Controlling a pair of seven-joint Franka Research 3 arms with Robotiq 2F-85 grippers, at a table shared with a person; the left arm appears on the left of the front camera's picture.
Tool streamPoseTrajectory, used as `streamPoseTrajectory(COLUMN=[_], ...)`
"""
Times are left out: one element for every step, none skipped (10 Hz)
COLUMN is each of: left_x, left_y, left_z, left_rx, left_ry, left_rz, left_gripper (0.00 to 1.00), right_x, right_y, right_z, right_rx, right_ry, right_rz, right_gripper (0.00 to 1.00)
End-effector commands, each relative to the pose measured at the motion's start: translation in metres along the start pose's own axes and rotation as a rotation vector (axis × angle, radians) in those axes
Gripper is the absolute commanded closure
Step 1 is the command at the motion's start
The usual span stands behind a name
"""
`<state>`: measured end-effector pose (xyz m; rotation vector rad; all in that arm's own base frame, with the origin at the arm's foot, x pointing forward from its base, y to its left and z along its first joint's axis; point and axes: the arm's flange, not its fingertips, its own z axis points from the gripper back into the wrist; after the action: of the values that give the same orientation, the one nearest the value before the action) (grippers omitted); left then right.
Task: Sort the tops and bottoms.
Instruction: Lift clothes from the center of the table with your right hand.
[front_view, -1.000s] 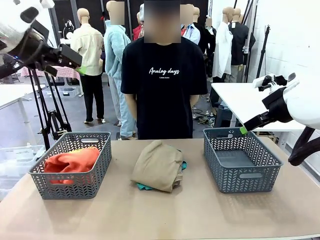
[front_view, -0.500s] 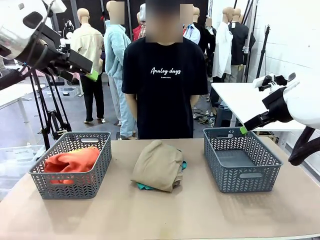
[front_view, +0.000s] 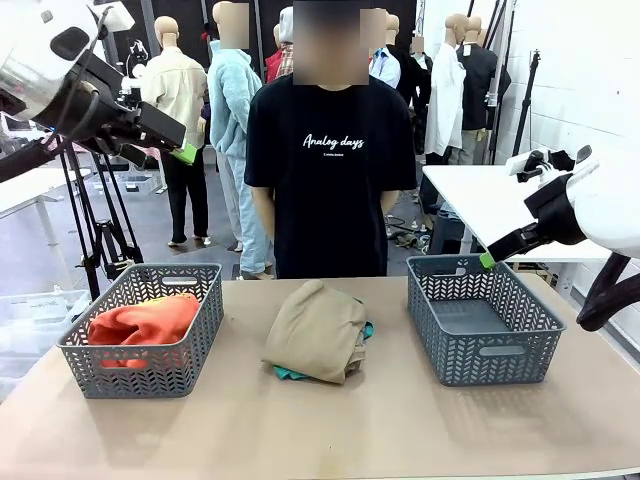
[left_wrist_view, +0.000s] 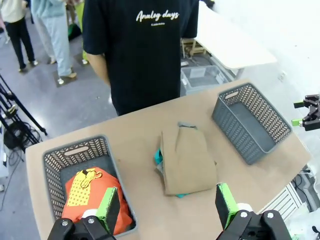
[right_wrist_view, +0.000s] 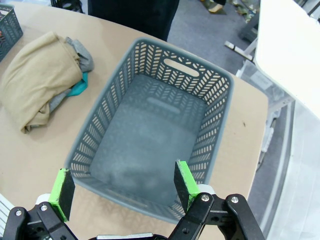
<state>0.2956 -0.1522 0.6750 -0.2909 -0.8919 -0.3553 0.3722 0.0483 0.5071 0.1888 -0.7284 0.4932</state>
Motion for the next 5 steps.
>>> streamPoseTrajectory(left_x=[-0.0010, -0.0010, -0.0010, -0.0010, -0.0010], left_y=[0.0004, 0.0004, 0.0004, 0.0004, 0.0004], left_z=[0.0009, 0.0009, 0.0009, 0.0009, 0.0009], left_rx=[-0.022, -0.022, -0.022, -0.022, -0.022], left_ry=[-0.003, -0.003, -0.003, -0.003, -0.003], left_rz=[-0.003, -0.003, -0.003, -0.003, -0.003], left_gripper=[0.00, 0.00, 0.00, 0.00, 0.00], right_x=[-0.0003, -0.0003, -0.0003, -0.0003, -0.0003], right_y=[-0.0009, -0.0009, -0.0009, -0.0009, -0.0009], right_z=[-0.0031, -0.0031, -0.0031, -0.0031, -0.0031], right_rx=[0.017, 0.017, 0.017, 0.017, 0.017], right_ry=[-0.009, -0.009, -0.009, -0.009, -0.009], right_rz=[-0.013, -0.013, -0.013, -0.013, -0.013], right_gripper=[0.00, 0.00, 0.00, 0.00, 0.00])
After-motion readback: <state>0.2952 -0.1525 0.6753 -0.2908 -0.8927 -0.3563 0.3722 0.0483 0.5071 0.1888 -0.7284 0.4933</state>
